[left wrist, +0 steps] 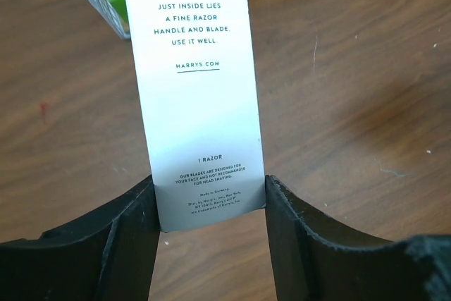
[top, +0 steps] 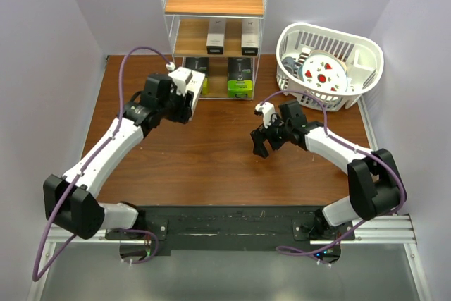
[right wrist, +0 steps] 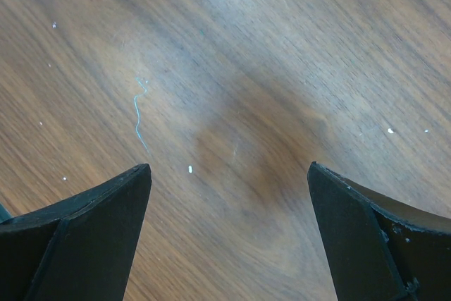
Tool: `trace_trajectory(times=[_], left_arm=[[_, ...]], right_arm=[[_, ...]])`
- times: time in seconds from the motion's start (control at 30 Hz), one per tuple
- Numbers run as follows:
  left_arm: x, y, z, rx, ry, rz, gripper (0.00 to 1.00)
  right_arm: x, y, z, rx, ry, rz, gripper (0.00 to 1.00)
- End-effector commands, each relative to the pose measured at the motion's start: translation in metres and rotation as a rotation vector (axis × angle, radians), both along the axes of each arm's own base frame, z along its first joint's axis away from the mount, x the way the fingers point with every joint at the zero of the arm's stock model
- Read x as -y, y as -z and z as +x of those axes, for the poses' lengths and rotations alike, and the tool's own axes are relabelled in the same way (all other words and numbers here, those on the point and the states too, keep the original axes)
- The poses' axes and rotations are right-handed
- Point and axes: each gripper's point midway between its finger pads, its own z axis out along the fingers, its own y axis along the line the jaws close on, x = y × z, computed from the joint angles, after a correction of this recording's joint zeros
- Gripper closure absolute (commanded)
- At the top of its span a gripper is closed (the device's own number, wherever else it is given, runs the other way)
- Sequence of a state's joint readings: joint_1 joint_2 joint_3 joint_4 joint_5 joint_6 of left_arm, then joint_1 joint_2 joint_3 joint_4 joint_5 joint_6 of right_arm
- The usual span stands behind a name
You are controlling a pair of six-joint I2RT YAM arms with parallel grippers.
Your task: Place and organize the shaving razors onto the shelf
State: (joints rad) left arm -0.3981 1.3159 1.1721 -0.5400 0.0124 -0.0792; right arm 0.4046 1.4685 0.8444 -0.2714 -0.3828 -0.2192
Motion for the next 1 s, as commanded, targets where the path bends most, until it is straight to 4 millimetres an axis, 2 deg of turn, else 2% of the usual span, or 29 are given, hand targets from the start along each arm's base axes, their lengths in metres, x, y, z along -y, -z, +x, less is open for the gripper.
trace_trajectory(times=[0.0,0.03,0.23,0.4,0.77,0.97], left_arm=[[-0.004,-0.057,0.014,0.166,0.015,-0.009,0.62],[-0.011,-0.061,0.018,0.183,-0.017,0.004,0.62],[-0.022,-0.097,0.041,0.288,-0.092,-0.029,0.62],[-0.023,-0.117,0.063,0.343,-0.118,-0.045,0.62],[-0.022,-0.131,0.119,0.338,-0.129,-0.113,0.56],[-0.033,-0.127,0.148,0.307,-0.180,-0.169,0.56]], right_arm=[[0.000,-0.014,0.017,0.062,-0.011,-0.013,0.02],[0.000,-0.014,0.018,0.065,-0.011,-0.014,0.02],[0.001,-0.016,0.015,0.072,-0.011,-0.012,0.02],[0.003,-0.017,0.009,0.075,-0.010,-0.012,0.02],[0.009,-0.017,-0.002,0.089,0.000,-0.010,0.01],[0.015,-0.016,-0.008,0.094,0.006,-0.013,0.01]])
